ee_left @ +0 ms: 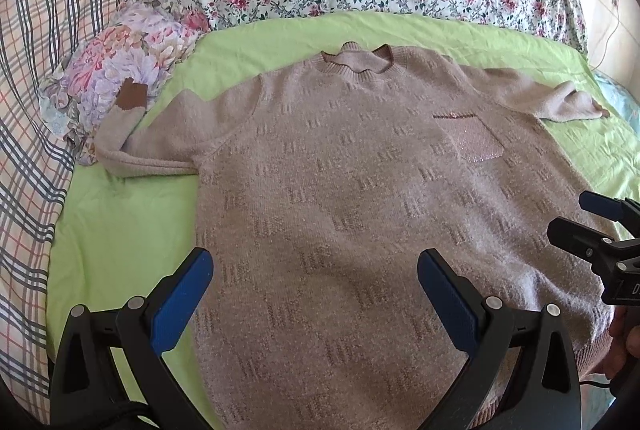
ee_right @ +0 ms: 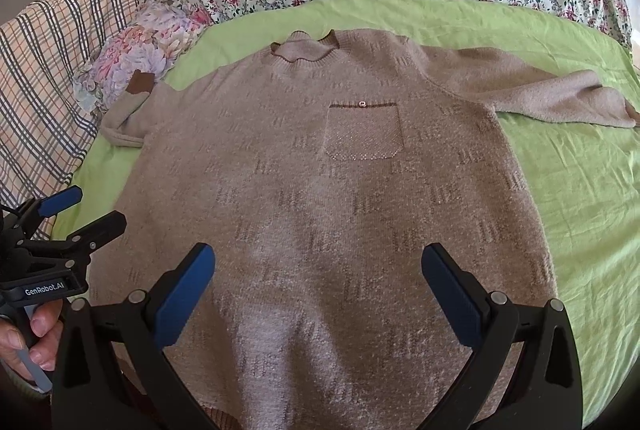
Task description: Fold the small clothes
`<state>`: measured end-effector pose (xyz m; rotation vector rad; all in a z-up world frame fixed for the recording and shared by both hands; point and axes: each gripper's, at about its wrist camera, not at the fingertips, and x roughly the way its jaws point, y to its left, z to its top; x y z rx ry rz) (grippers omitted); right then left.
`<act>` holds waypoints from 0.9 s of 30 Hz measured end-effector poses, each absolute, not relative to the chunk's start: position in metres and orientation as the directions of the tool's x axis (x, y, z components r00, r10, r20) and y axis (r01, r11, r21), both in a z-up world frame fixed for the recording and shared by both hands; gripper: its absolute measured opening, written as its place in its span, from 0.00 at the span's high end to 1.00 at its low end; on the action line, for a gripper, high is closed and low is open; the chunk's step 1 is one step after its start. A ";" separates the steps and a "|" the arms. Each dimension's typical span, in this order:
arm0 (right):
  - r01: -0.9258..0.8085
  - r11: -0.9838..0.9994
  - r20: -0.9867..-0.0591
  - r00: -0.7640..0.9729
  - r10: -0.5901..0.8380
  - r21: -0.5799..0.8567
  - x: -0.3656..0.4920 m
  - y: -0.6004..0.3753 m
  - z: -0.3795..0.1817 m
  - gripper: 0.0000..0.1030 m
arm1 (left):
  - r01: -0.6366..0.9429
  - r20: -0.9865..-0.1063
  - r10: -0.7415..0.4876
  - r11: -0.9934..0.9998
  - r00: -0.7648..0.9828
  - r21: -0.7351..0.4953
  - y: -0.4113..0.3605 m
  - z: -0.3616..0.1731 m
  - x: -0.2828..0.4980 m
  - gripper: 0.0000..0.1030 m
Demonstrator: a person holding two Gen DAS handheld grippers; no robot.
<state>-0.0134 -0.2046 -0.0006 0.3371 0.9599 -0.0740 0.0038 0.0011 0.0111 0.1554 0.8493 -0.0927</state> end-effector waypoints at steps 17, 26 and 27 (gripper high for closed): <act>0.200 0.947 -0.806 0.585 0.088 0.249 -0.009 -0.206 0.006 0.00 | 0.145 -0.734 -0.025 0.984 0.679 0.102 0.002 0.018 0.004 0.01; 0.201 0.947 -0.803 0.589 0.086 0.249 -0.009 -0.207 0.008 0.00 | 0.148 -0.736 -0.015 0.982 0.677 0.115 0.001 0.019 0.007 0.01; 0.201 0.947 -0.803 0.590 0.088 0.251 -0.009 -0.208 0.008 0.00 | 0.150 -0.736 -0.016 0.982 0.676 0.116 0.001 0.019 0.008 0.01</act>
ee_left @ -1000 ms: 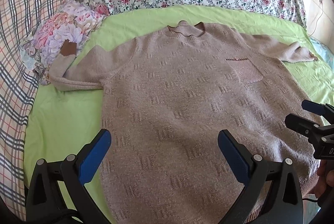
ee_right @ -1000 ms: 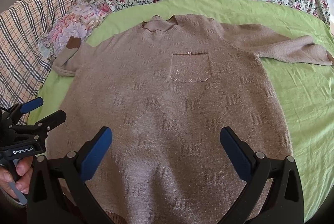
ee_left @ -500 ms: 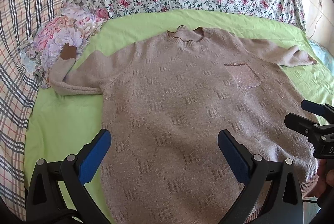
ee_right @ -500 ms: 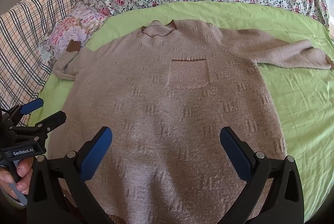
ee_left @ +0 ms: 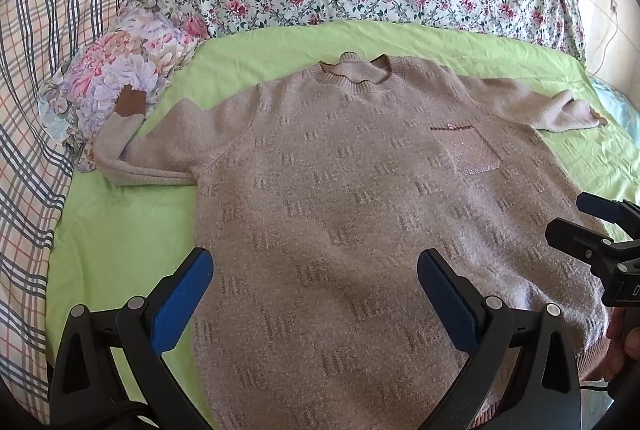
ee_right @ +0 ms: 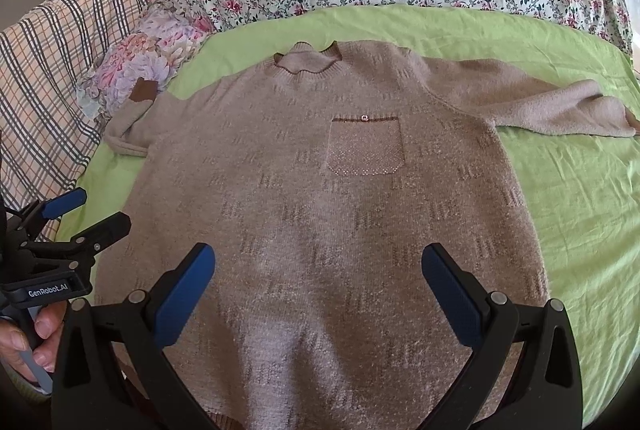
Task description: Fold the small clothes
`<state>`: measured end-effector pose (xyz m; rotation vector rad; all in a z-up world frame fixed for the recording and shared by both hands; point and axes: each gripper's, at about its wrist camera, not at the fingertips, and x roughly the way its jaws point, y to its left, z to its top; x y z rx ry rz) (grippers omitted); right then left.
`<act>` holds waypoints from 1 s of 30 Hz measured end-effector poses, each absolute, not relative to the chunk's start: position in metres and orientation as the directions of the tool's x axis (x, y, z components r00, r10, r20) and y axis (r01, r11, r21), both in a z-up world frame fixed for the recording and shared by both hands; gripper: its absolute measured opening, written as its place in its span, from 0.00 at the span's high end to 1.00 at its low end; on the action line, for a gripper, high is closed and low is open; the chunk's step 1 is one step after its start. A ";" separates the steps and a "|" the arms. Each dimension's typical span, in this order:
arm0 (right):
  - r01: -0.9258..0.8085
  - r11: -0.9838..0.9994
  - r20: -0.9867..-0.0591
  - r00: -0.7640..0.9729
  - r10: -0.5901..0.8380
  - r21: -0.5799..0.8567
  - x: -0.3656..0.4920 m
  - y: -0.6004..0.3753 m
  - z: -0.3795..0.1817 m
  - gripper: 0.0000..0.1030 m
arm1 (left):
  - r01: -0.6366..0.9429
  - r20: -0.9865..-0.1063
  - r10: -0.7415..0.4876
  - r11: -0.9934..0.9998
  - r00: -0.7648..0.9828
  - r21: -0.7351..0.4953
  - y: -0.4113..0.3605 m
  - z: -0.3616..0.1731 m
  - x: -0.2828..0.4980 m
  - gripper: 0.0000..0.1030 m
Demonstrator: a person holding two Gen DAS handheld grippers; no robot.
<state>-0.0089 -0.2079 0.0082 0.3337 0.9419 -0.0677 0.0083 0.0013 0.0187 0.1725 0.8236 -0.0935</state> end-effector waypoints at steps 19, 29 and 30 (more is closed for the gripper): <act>0.507 0.786 -0.770 0.634 -0.062 0.354 -0.045 -0.381 0.005 0.04 | 0.157 -0.758 -0.068 0.987 0.649 0.045 -0.006 0.011 0.063 0.01; 0.776 0.483 -0.786 0.566 -0.250 0.405 -0.047 -0.588 -0.018 0.55 | 0.160 -0.790 -0.090 0.987 0.607 0.011 -0.020 0.006 0.113 0.01; 0.801 0.462 -0.793 0.540 -0.281 0.381 -0.043 -0.605 -0.021 0.56 | 0.159 -0.797 -0.088 0.987 0.598 0.010 -0.022 0.003 0.118 0.01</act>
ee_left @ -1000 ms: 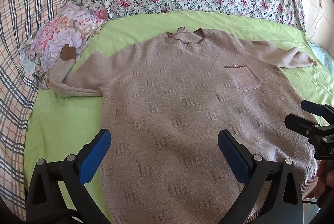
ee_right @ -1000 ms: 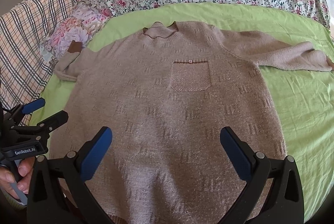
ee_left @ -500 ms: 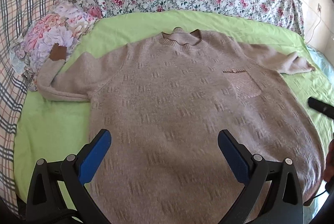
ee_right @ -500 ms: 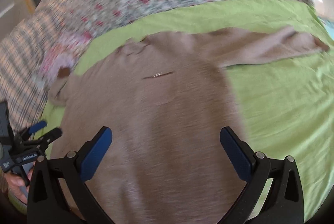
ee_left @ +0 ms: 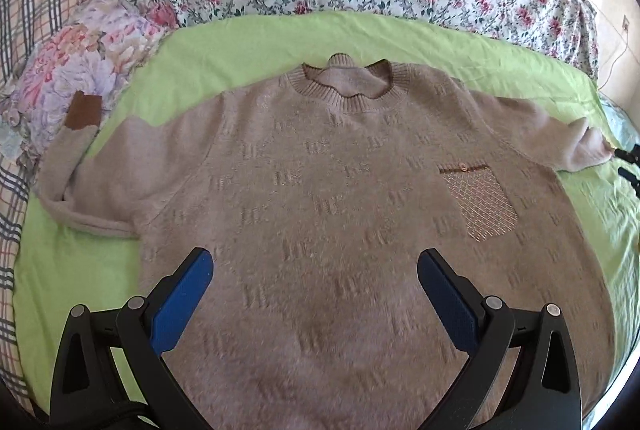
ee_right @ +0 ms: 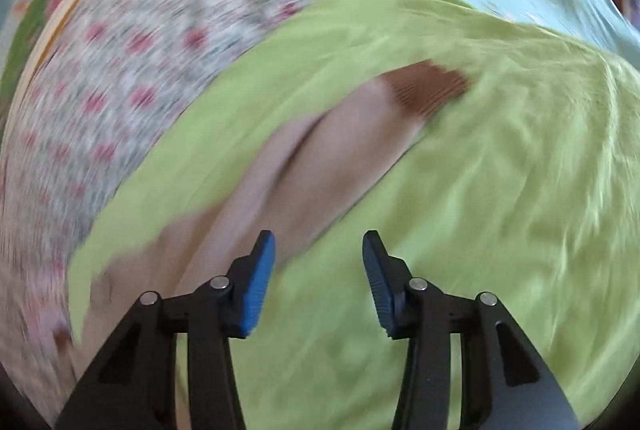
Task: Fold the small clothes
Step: 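Grasp the brown cuff of the sweater sleeve with the right gripper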
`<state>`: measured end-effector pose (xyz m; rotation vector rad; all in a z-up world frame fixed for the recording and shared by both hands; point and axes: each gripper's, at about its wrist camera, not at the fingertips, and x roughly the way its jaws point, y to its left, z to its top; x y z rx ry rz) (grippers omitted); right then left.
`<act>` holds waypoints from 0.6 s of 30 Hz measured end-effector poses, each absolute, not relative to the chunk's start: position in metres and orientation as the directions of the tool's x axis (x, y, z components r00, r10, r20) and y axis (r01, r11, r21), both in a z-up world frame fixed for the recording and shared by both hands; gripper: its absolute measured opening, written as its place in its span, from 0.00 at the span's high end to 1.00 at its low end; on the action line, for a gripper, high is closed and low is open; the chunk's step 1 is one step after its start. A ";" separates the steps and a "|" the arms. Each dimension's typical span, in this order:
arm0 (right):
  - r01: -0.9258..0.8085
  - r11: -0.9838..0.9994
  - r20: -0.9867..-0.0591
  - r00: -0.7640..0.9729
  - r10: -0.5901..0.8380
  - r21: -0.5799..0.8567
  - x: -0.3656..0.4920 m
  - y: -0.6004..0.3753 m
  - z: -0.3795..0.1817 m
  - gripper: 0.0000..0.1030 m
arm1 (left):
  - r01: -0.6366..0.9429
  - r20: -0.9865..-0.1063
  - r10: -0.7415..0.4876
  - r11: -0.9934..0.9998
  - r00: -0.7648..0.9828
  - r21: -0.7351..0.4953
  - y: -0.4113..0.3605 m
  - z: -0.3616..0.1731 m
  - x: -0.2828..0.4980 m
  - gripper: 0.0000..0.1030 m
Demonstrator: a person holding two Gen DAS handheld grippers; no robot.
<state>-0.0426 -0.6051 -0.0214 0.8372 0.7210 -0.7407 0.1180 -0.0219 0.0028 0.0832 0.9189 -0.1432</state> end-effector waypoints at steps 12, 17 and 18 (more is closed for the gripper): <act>0.812 0.424 -0.777 0.546 -0.313 0.400 -0.019 -0.664 -0.036 0.93 | 0.160 -0.832 -0.084 0.987 0.549 0.006 -0.031 -0.025 0.140 0.01; 0.669 0.608 -0.720 0.659 -0.220 0.427 0.018 -0.586 0.003 0.93 | 0.154 -0.825 -0.107 0.988 0.555 -0.025 -0.024 -0.023 0.138 0.01; 0.627 0.641 -0.709 0.683 -0.178 0.443 0.028 -0.565 0.009 0.93 | 0.152 -0.823 -0.113 0.988 0.557 -0.033 -0.022 -0.021 0.137 0.01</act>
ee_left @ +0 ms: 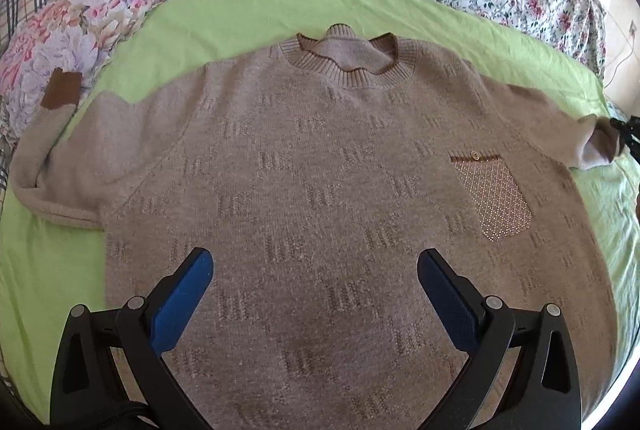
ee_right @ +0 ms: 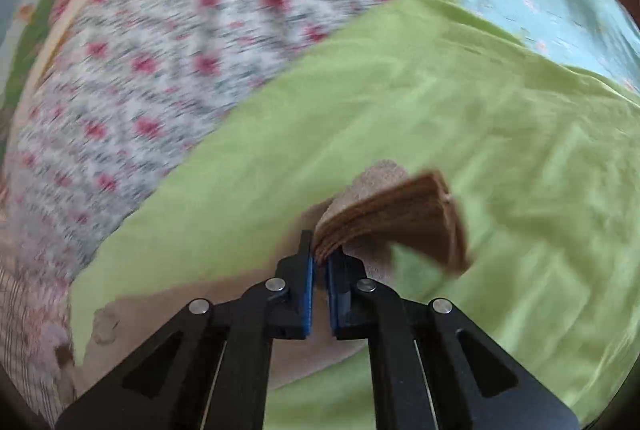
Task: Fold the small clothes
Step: 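Grasp the brown cuff of the sweater sleeve with the right gripper, then carry the sleeve across the sweater body with the right gripper and release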
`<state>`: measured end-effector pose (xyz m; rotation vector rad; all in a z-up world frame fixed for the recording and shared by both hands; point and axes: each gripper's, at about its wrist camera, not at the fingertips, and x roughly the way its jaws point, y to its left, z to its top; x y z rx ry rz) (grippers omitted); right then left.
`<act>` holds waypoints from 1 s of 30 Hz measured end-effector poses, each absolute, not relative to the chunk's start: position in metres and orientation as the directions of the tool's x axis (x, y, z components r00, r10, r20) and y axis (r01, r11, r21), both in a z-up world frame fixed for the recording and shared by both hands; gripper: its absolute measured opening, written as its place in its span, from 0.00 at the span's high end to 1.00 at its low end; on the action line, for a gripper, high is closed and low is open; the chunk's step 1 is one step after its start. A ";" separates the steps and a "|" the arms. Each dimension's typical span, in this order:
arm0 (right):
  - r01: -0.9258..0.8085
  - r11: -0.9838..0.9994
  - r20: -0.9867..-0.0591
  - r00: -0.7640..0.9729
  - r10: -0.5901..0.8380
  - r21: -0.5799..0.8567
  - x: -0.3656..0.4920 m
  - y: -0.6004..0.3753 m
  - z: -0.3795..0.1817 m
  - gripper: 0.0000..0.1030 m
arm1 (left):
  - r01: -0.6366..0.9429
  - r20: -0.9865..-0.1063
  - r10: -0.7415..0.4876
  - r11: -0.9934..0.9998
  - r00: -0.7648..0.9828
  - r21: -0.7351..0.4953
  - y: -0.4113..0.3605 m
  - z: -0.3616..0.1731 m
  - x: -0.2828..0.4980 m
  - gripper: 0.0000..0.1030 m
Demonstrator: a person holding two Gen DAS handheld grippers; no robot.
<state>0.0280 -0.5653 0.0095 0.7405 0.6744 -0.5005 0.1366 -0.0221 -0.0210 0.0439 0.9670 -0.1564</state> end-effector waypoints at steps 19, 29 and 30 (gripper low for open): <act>0.028 0.699 -0.604 0.529 0.596 0.714 0.245 -0.192 -0.037 0.90 | 0.127 -0.772 -0.208 0.978 0.600 -0.164 0.054 -0.006 0.116 0.01; 0.135 0.658 -0.617 0.525 0.586 0.741 0.214 -0.217 -0.055 0.28 | 0.160 -0.794 -0.316 0.949 0.519 -0.273 0.035 -0.036 0.163 0.01; 0.154 0.656 -0.616 0.550 0.564 0.739 0.203 -0.229 -0.051 0.28 | 0.167 -0.799 -0.314 0.949 0.513 -0.266 0.026 -0.039 0.170 0.01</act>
